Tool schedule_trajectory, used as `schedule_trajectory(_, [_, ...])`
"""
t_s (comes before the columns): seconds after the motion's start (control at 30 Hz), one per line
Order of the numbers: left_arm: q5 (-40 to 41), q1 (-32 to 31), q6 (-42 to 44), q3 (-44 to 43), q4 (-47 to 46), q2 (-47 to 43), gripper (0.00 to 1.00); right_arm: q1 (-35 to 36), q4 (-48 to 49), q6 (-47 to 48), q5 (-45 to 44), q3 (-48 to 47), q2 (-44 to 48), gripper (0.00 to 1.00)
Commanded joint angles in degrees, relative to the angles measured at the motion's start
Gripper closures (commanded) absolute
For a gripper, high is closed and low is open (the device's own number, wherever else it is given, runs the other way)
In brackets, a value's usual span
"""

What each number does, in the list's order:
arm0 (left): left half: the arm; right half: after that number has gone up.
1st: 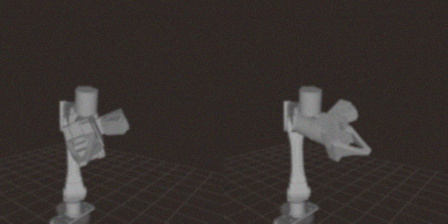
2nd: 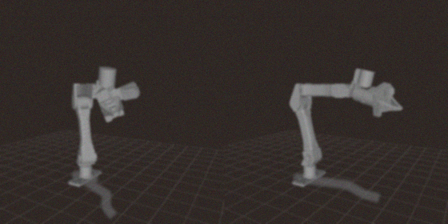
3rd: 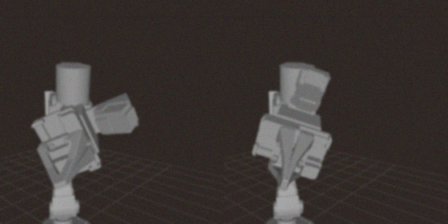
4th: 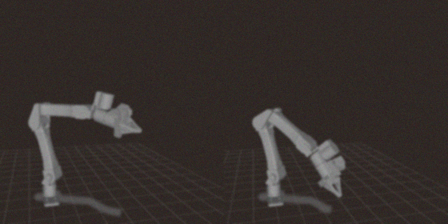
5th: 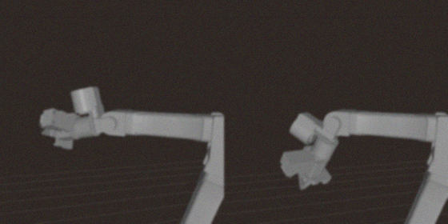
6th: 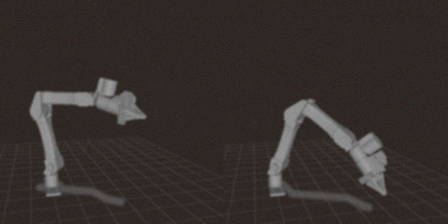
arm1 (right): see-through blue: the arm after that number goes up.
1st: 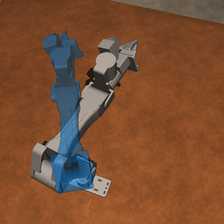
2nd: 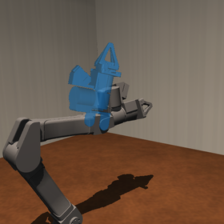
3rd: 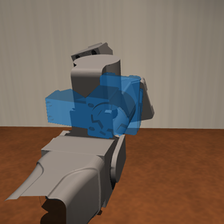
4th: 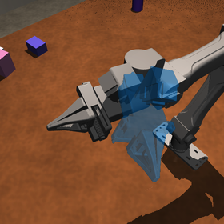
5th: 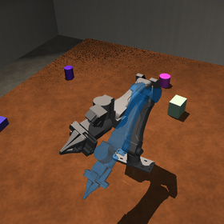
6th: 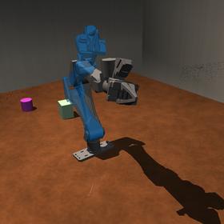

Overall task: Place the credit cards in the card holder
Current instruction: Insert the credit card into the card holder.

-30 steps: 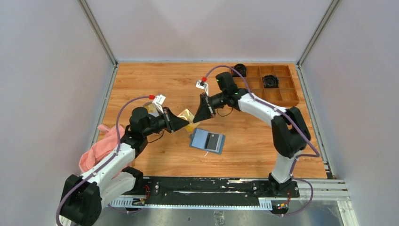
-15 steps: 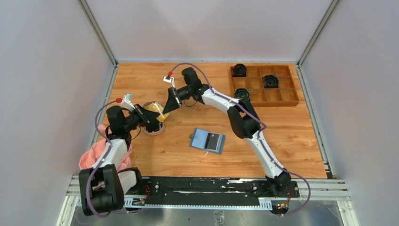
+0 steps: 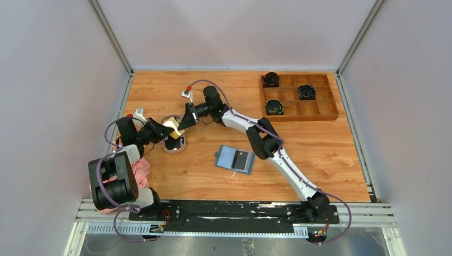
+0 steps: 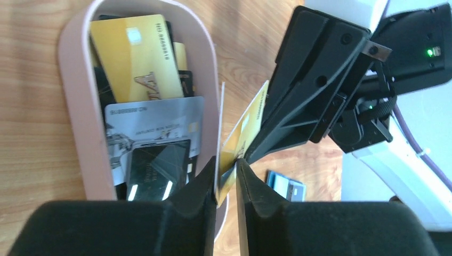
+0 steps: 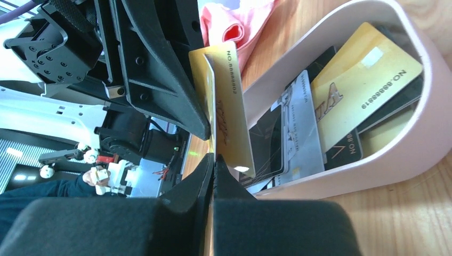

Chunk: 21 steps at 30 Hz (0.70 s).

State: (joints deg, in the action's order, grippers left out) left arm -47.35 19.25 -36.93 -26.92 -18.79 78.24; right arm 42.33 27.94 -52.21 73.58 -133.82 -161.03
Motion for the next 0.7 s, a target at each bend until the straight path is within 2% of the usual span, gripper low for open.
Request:
schedule_trajectory(0.0, [1.7,0.8,0.1,-1.3,-1.0,1.0,0.76,0.9,0.4,-0.4,-3.6,-2.5,-1.9,1.00])
schedule_trajectory(0.1, [4.1,0.9,1.8,-2.1,1.7,1.1,0.64,0.8,-0.2,0.1,-3.7,-2.4,-2.2,1.00])
schedule_trajectory(0.17, [5.3,0.8,3.2,-2.7,4.1,1.3,0.61,0.5,-0.2,0.1,-3.1,-2.0,-1.7,1.00])
schedule_trajectory(0.3, [6.7,0.9,3.9,-3.1,5.6,1.3,0.59,-0.1,0.6,0.2,-1.3,-1.0,0.2,1.00])
schedule_trajectory(0.4, [8.9,0.9,6.1,-4.5,9.9,0.7,0.56,-0.8,4.0,-1.5,0.4,0.6,2.4,1.00])
schedule_trajectory(0.6, [11.1,0.9,8.5,-6.4,15.8,-1.2,0.54,-1.6,4.1,-0.9,2.4,3.7,8.0,1.00])
schedule_trajectory(0.67, [13.0,0.9,10.6,-7.8,20.4,-3.2,0.52,-1.8,4.0,-0.6,3.0,6.0,10.5,1.00])
